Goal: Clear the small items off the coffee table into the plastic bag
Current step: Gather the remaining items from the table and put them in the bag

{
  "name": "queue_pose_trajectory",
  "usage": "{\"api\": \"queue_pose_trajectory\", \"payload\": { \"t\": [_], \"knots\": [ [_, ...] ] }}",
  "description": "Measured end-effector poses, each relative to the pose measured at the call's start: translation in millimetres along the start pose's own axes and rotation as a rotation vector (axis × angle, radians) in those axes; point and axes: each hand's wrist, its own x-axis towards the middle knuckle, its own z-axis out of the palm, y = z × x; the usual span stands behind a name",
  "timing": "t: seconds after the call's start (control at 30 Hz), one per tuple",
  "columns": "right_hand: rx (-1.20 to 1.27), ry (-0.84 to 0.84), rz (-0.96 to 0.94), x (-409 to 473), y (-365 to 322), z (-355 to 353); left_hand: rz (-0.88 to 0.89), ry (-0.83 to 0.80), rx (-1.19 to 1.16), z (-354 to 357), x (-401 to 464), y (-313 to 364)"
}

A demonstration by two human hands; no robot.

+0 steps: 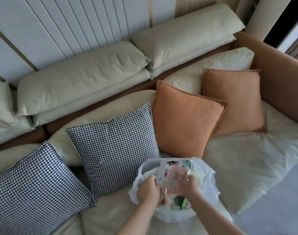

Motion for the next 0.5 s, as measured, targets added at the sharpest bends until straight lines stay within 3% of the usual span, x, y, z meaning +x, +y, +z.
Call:
{"api": "queue_pose_trajectory", "payload": {
  "t": [0.17,0.23,0.3,0.4,0.5],
  "knots": [
    [-0.007,0.003,0.018,-1.3,-13.0,6.3,0.278,0.388,0.176,-24.6,7.9,-8.8],
    [-0.003,0.006,0.030,-3.2,-13.8,6.2,0.325,0.464,0.260,-27.3,10.2,-16.9],
    [0.007,-0.032,0.014,-5.4,-11.6,6.6,0.159,0.334,0.258,-28.6,10.6,-20.3],
    [0.026,-0.092,-0.037,-14.3,-7.7,8.4,-0.253,0.083,-0.174,-22.4,13.8,-29.1],
    [0.041,-0.082,-0.124,-26.3,-4.6,13.8,-0.331,0.056,-0.414,-28.6,6.3,-38.1]
  ]
}}
